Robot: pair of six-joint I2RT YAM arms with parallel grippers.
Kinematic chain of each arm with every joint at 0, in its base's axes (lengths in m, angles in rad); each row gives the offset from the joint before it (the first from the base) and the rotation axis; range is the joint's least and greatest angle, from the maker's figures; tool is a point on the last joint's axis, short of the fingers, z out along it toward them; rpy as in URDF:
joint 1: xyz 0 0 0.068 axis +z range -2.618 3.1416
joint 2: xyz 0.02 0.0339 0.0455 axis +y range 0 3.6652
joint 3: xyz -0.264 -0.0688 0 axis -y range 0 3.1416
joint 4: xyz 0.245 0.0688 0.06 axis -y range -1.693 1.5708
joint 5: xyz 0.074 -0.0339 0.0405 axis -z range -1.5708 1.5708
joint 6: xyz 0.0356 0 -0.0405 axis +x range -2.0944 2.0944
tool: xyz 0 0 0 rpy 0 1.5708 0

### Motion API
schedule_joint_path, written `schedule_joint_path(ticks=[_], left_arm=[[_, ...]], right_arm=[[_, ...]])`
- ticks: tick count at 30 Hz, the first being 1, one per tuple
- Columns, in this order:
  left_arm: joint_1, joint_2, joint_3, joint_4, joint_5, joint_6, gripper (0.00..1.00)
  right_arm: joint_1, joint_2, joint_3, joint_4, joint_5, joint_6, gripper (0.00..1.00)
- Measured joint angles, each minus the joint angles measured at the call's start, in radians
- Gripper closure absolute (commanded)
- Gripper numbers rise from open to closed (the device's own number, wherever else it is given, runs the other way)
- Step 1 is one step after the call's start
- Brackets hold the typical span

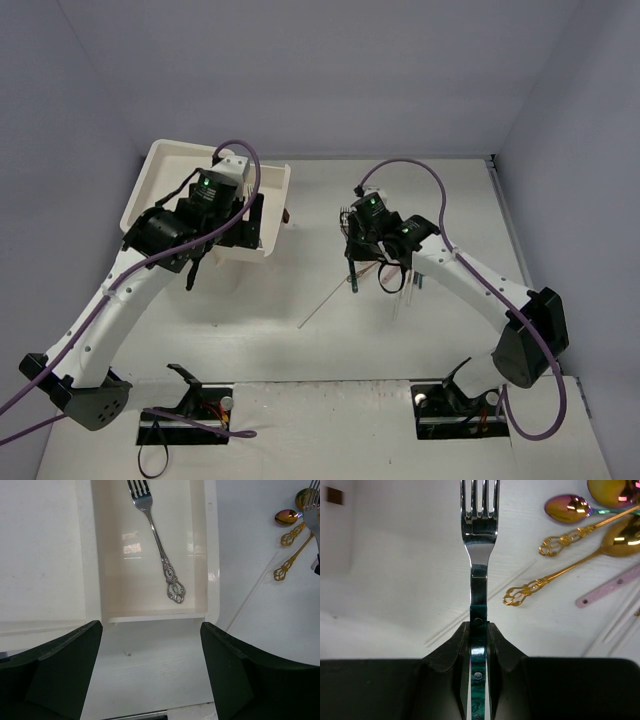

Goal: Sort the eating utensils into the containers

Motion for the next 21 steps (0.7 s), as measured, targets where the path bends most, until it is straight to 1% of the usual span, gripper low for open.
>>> schedule_joint_path(ticks=[7,12,17,21], left_arm=[[0.0,-0.002,0.032,0.001,-0.008,0.009,0.23],[0.0,-0.019,0.036,0.0,-0.041,0.027,0.23],[0.0,-0.052,0.036,0.0,-0.078,0.045,0.23],[0.0,-0.089,0.036,0.0,-0.095,0.054,0.23]], right_arm=[[0.032,-0.035,0.17,-0.005,0.003,0.066,1.0],[0.069,-0.012,0.335,0.002,0.013,0.136,1.0],[0.104,0.079,0.511,0.085,0.018,0.2,1.0],[0.134,0.226,0.656,0.146,0.029,0.231,1.0]])
